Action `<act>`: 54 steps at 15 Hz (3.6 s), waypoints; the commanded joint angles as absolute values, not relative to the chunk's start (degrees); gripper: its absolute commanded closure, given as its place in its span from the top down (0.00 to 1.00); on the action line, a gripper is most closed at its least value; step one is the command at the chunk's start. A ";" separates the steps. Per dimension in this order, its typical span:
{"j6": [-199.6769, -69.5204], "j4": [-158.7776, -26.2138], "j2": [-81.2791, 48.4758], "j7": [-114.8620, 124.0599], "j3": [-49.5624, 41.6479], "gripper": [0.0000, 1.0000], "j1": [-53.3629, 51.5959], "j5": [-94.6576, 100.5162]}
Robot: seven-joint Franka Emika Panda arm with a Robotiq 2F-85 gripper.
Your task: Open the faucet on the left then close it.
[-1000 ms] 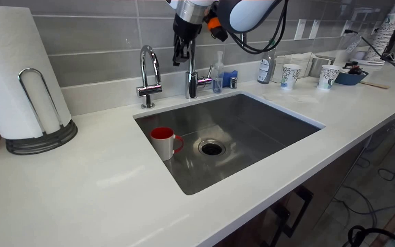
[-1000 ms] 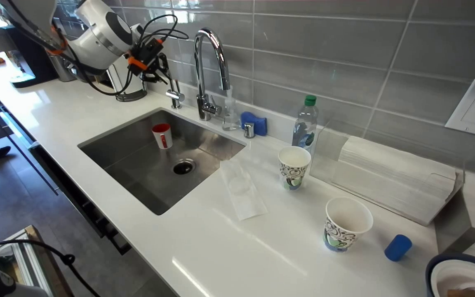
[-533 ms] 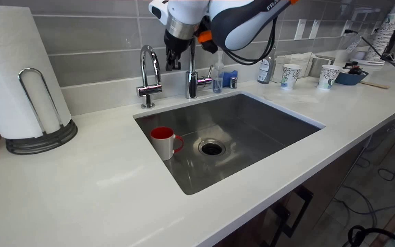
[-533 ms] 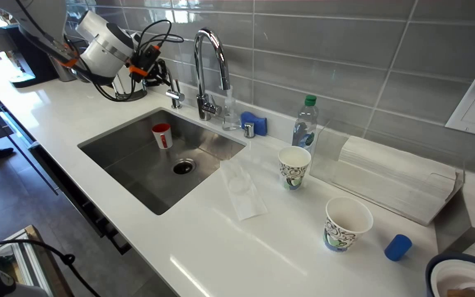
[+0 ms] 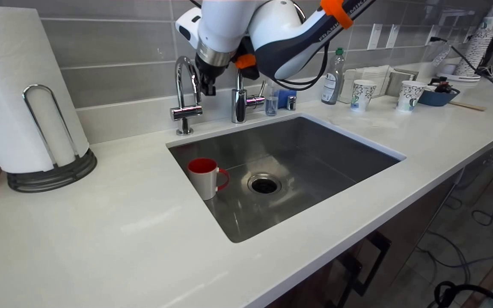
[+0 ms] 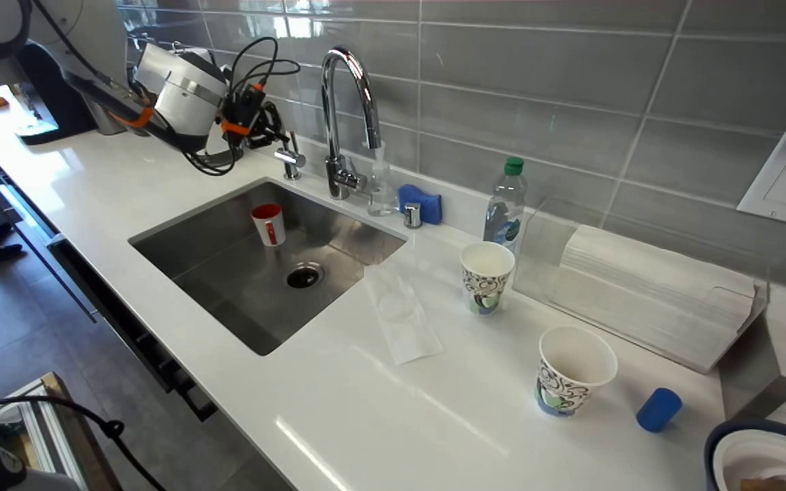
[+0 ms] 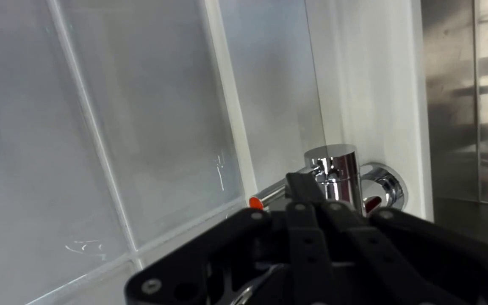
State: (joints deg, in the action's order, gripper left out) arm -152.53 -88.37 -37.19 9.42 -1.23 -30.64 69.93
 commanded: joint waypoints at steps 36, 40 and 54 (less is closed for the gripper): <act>-160.19 -76.74 -47.14 24.63 -7.13 0.00 -31.85 86.53; -160.23 -77.01 -46.82 24.07 -6.94 0.00 -31.80 86.22; -161.76 -78.13 -46.86 22.10 -6.42 0.00 -31.52 84.51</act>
